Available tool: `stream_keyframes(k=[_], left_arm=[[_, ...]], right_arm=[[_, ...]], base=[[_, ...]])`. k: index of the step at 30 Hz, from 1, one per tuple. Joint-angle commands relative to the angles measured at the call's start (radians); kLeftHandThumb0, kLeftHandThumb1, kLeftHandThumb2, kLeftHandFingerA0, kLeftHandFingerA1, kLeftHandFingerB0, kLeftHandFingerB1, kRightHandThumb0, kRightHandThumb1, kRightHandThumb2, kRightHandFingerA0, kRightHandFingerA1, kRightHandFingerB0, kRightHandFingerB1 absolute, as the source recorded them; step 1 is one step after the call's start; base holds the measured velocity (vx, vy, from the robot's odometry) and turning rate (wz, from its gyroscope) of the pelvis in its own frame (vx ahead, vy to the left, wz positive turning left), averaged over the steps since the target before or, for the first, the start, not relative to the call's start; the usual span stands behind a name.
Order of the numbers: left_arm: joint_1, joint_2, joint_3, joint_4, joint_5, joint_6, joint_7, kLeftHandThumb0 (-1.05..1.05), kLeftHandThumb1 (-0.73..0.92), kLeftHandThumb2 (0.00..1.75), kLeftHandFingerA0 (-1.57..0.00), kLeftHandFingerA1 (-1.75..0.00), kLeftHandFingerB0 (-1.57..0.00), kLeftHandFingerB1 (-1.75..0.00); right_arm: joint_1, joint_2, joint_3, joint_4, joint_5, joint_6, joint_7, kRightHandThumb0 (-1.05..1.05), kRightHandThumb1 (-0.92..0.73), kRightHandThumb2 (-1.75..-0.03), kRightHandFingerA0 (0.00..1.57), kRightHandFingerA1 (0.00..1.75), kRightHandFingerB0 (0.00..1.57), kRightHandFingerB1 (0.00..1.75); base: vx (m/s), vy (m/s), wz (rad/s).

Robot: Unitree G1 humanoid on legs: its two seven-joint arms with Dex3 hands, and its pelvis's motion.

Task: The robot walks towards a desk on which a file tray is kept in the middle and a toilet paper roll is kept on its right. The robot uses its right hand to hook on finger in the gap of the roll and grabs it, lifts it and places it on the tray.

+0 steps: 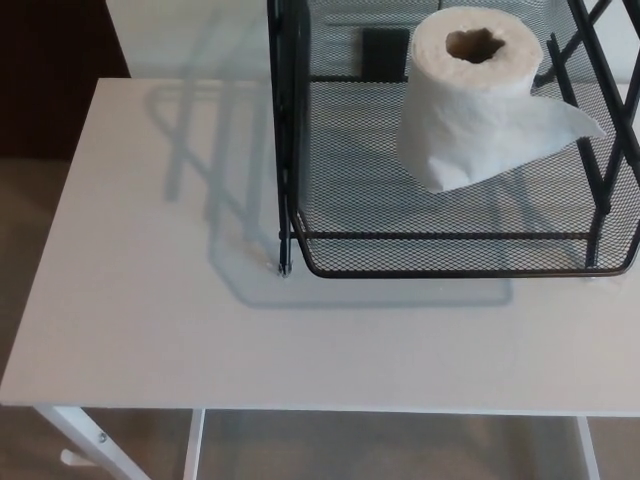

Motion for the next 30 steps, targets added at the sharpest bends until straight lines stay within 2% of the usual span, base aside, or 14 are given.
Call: stream_keyframes(k=[1,2,3,19,20,21,22,23,24,25,26,27,29,30], left_arm=[[0.002,0.026,0.024,0.005,-0.005,0.004,0.002,-0.82,0.91,0.67,-0.47,-0.83,-0.28,-0.71],[0.001,0.025,0.023,0.013,-0.005,-0.006,-0.003,-0.83,0.91,0.67,-0.47,-0.84,-0.27,-0.71],[0.003,0.025,0.022,0.009,-0.004,-0.009,-0.005,-0.84,0.91,0.67,-0.47,-0.84,-0.27,-0.72],[0.006,0.022,0.023,0.0,-0.005,-0.003,0.0,-0.87,0.89,0.67,-0.49,-0.8,-0.28,-0.69],[-0.003,0.021,0.02,0.005,-0.003,-0.001,0.002,-0.86,0.67,1.1,-0.5,-0.78,-0.32,-0.7],[-0.022,0.018,0.018,0.022,-0.003,0.004,0.005,-0.93,0.88,0.66,-0.48,-0.89,-0.26,-0.79],[-0.036,0.018,0.016,0.044,-0.002,0.004,0.004,-0.91,0.66,1.11,-0.52,-0.85,-0.31,-0.76],[-0.041,0.018,0.012,0.057,0.001,-0.002,0.004,-0.94,0.65,1.1,-0.52,-0.88,-0.32,-0.79],[-0.046,0.016,0.017,0.065,-0.004,0.0,0.004,-0.97,0.89,0.67,-0.47,-0.95,-0.24,-0.86],[-0.043,0.015,0.02,0.059,-0.008,-0.001,-0.001,-0.92,0.66,1.12,-0.49,-0.84,-0.3,-0.75],[-0.039,0.016,0.021,0.054,-0.01,-0.003,-0.004,-0.92,0.66,1.12,-0.49,-0.84,-0.3,-0.75],[-0.041,0.013,0.027,0.055,-0.015,0.002,0.001,-0.95,0.88,0.66,-0.47,-0.92,-0.26,-0.82],[-0.042,0.017,0.02,0.06,-0.007,-0.002,0.001,-0.95,0.88,0.67,-0.48,-0.91,-0.25,-0.83],[-0.043,0.018,0.013,0.071,0.002,-0.019,0.002,-0.93,0.65,1.11,-0.53,-0.86,-0.32,-0.77]], right_arm=[[0.522,0.0,0.821,0.369,-0.889,0.369,-0.542,-0.52,-0.77,-0.62,0.72,0.54,0.73,0.51],[0.395,0.112,0.609,0.466,-0.643,0.509,-0.618,-0.61,-0.92,-1.22,0.28,0.65,0.23,0.57],[0.337,0.175,0.547,0.523,-0.548,0.599,-0.659,-0.53,-0.92,-1.39,0.45,0.71,0.56,0.73],[0.28,0.141,0.795,0.642,-0.509,0.643,-0.709,-0.53,-0.92,-1.39,0.45,0.71,0.56,0.73],[0.276,0.139,0.799,0.647,-0.502,0.644,-0.712,-0.53,-0.92,-1.39,0.45,0.71,0.56,0.73],[0.27,0.137,0.804,0.651,-0.495,0.646,-0.715,-0.53,-0.92,-1.39,0.45,0.71,0.56,0.73],[0.266,0.136,0.811,0.657,-0.487,0.648,-0.719,-0.53,-0.92,-1.39,0.45,0.71,0.56,0.73],[0.263,0.136,0.817,0.662,-0.481,0.649,-0.723,-0.53,-0.92,-1.39,0.45,0.71,0.56,0.73],[0.258,0.135,0.823,0.666,-0.477,0.65,-0.726,-0.53,-0.92,-1.39,0.45,0.71,0.56,0.73],[0.252,0.134,0.831,0.671,-0.472,0.652,-0.729,-0.53,-0.92,-1.39,0.45,0.71,0.56,0.73],[0.25,0.134,0.835,0.675,-0.468,0.653,-0.732,-0.53,-0.92,-1.39,0.45,0.71,0.56,0.73],[0.246,0.134,0.842,0.681,-0.46,0.654,-0.737,-0.53,-0.92,-1.39,0.45,0.71,0.56,0.73],[0.241,0.134,0.852,0.69,-0.45,0.655,-0.745,-0.53,-0.92,-1.39,0.45,0.71,0.56,0.73],[0.237,0.133,0.858,0.696,-0.444,0.656,-0.75,-0.53,-0.92,-1.39,0.45,0.71,0.56,0.73]], base=[[0.0,0.0,0.0],[0.0,0.0,0.0],[0.0,0.0,0.0],[0.0,0.0,0.0],[0.0,0.0,0.0],[0.0,0.0,0.0],[0.0,0.0,0.0],[0.0,0.0,0.0],[0.0,0.0,0.0],[0.0,0.0,0.0],[0.0,0.0,0.0],[0.0,0.0,0.0],[0.0,0.0,0.0],[0.0,0.0,0.0]])
